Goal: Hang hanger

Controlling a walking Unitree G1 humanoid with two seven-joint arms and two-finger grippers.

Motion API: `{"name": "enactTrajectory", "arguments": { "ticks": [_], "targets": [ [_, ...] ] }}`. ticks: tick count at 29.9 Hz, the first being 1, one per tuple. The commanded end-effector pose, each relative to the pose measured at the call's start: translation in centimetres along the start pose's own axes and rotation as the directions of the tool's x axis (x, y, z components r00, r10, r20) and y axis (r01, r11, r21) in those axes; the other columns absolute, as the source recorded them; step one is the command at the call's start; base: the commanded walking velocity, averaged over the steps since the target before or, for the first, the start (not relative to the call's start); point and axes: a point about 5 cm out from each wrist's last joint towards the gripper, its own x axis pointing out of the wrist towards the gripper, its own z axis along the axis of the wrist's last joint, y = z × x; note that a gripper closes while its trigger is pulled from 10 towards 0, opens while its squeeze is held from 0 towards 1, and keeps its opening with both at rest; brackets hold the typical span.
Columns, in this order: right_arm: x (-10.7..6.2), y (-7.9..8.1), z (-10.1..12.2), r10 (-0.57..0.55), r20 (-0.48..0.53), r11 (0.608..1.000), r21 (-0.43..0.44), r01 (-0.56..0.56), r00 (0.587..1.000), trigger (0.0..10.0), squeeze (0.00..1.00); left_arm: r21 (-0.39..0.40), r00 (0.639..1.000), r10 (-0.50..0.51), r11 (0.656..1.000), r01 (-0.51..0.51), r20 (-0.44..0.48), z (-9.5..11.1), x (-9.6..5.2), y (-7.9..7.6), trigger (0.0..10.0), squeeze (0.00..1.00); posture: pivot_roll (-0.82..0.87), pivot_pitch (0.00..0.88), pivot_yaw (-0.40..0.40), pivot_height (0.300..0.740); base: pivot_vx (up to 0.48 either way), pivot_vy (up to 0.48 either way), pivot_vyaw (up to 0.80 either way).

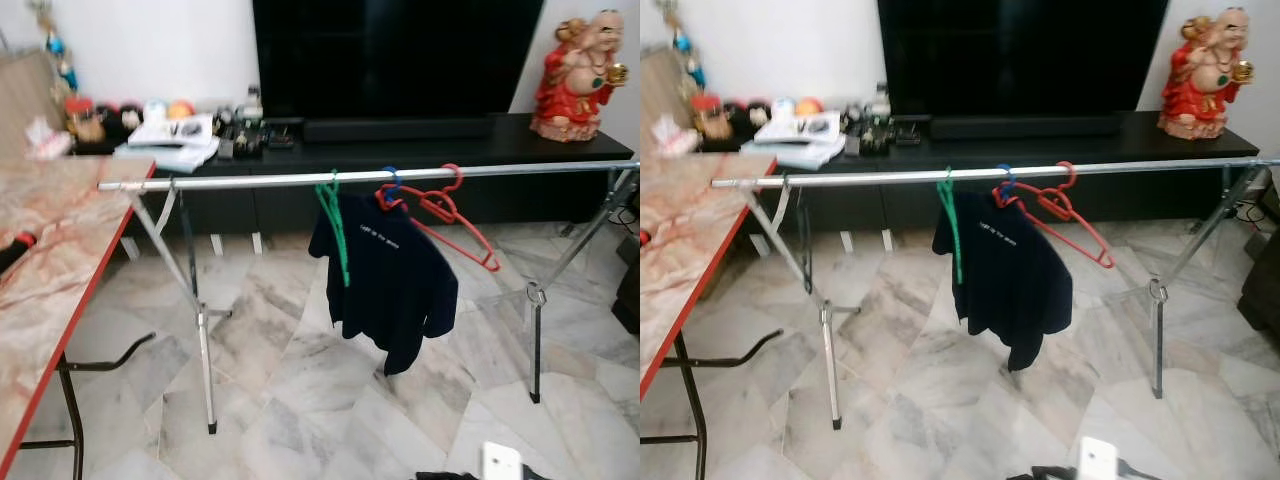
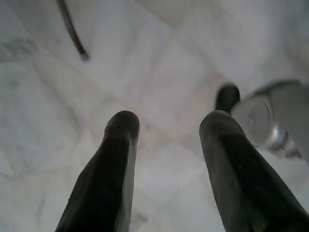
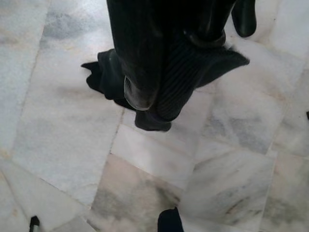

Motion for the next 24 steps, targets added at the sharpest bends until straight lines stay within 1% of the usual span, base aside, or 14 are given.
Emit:
{"name": "enactTrajectory", "arguments": {
  "ticks": [1, 2, 3, 5, 6, 7, 9, 12, 13, 17, 18, 21, 22, 24],
  "targets": [
    [0.0, -0.8, 0.1, -0.02, 0.001, 1.0, -0.009, 0.02, 1.0, 10.0, 0.0, 0.016, 0.985, -0.006, 1.0, 0.004, 0.172, 5.2, 1.0, -0.9, 10.0, 0.0, 0.12, 0.0, 0.002, 0.74, 0.0, 0.0, 0.0],
    [0.0, -0.7, -0.1, -0.019, -0.002, 1.0, -0.012, 0.019, 1.0, 10.0, 0.0, 0.025, 0.959, -0.019, 1.0, 0.012, 0.282, 9.1, 1.2, -1.1, 10.0, 0.0, 0.12, 0.0, 0.002, 0.74, 0.0, 0.0, 0.0],
    [-0.1, -0.8, -0.3, -0.019, -0.01, 1.0, -0.016, 0.019, 1.0, 10.0, 0.0, 0.047, 0.903, -0.053, 0.998, 0.037, 0.426, 14.0, 1.0, -1.7, 10.0, 0.0, 0.13, 0.0, -0.002, 0.74, 0.0, 0.0, 0.0],
    [-0.1, -0.9, -0.6, -0.019, -0.017, 1.0, -0.019, 0.019, 1.0, 10.0, 0.0, 0.074, 0.87, -0.091, 0.995, 0.062, 0.485, 15.5, 0.6, -2.1, 10.0, 0.0, 0.13, 0.0, -0.004, 0.74, 0.0, 0.0, 0.0],
    [-0.2, -0.9, -0.6, -0.019, -0.017, 1.0, -0.02, 0.019, 1.0, 10.0, 0.0, 0.077, 0.868, -0.093, 0.995, 0.063, 0.488, 15.5, 0.6, -2.1, 10.0, 0.0, 0.13, 0.0, -0.004, 0.74, 0.0, 0.0, 0.0],
    [-0.2, -1.0, -0.8, -0.02, -0.021, 1.0, -0.021, 0.02, 1.0, 10.0, 0.0, 0.084, 0.848, -0.116, 0.993, 0.085, 0.518, 16.1, 0.4, -2.4, 10.0, 0.0, 0.13, 0.0, -0.006, 0.74, 0.0, 0.0, 0.0],
    [-0.3, -1.6, -1.3, -0.026, -0.031, 0.999, -0.025, 0.026, 0.999, 10.0, 0.0, 0.118, 0.766, -0.191, 0.982, 0.15, 0.614, 17.5, -0.7, -3.6, 10.0, 0.0, 0.14, 0.0, -0.01, 0.74, 0.0, 0.0, 0.0],
    [-0.4, -1.9, -1.5, -0.033, -0.037, 0.999, -0.031, 0.032, 0.999, 10.0, 0.0, 0.146, 0.713, -0.214, 0.977, 0.156, 0.668, 18.1, -1.7, -4.4, 10.0, 0.0, 0.14, 0.0, -0.012, 0.74, 0.0, 0.0, 0.0],
    [-0.4, -1.9, -1.5, -0.033, -0.037, 0.999, -0.031, 0.032, 0.999, 10.0, 0.0, 0.146, 0.713, -0.214, 0.977, 0.156, 0.668, 18.1, -1.7, -4.4, 10.0, 0.0, 0.14, 0.0, -0.012, 0.74, 0.0, 0.0, 0.0],
    [-0.5, -2.5, -1.8, -0.05, -0.039, 0.999, -0.024, 0.049, 0.998, 10.0, 0.0, 0.139, 0.633, -0.237, 0.97, 0.201, 0.737, 18.8, -3.4, -5.7, 10.0, 0.0, 0.15, 0.0, -0.023, 0.74, 0.0, 0.0, 0.0],
    [-0.6, -2.6, -1.8, -0.058, -0.036, 0.998, -0.017, 0.058, 0.998, 10.0, 0.0, 0.158, 0.599, -0.266, 0.961, 0.228, 0.756, 19.1, -4.3, -6.5, 10.0, 0.0, 0.15, 0.0, -0.024, 0.74, 0.0, 0.0, 0.0],
    [-0.6, -2.8, -1.7, -0.074, -0.03, 0.997, -0.007, 0.074, 0.997, 10.0, 0.0, 0.178, 0.57, -0.295, 0.951, 0.252, 0.767, 19.4, -5.2, -7.3, 10.0, 0.0, 0.15, 0.0, -0.025, 0.74, 0.0, 0.0, 0.0],
    [-0.7, -3.5, -1.8, -0.102, -0.029, 0.994, 0.022, 0.103, 0.994, 10.0, 0.0, 0.214, 0.55, -0.329, 0.941, 0.263, 0.768, 19.5, -6.0, -8.1, 10.0, 0.0, 0.14, 0.0, -0.026, 0.74, 0.0, 0.0, 0.0],
    [-0.7, -3.7, -1.8, -0.111, -0.03, 0.993, 0.032, 0.112, 0.993, 10.0, 0.0, 0.226, 0.545, -0.339, 0.938, 0.265, 0.767, 19.4, -6.2, -8.3, 10.0, 0.0, 0.14, 0.0, -0.026, 0.74, 0.0, 0.0, 0.0]
  ]
}}
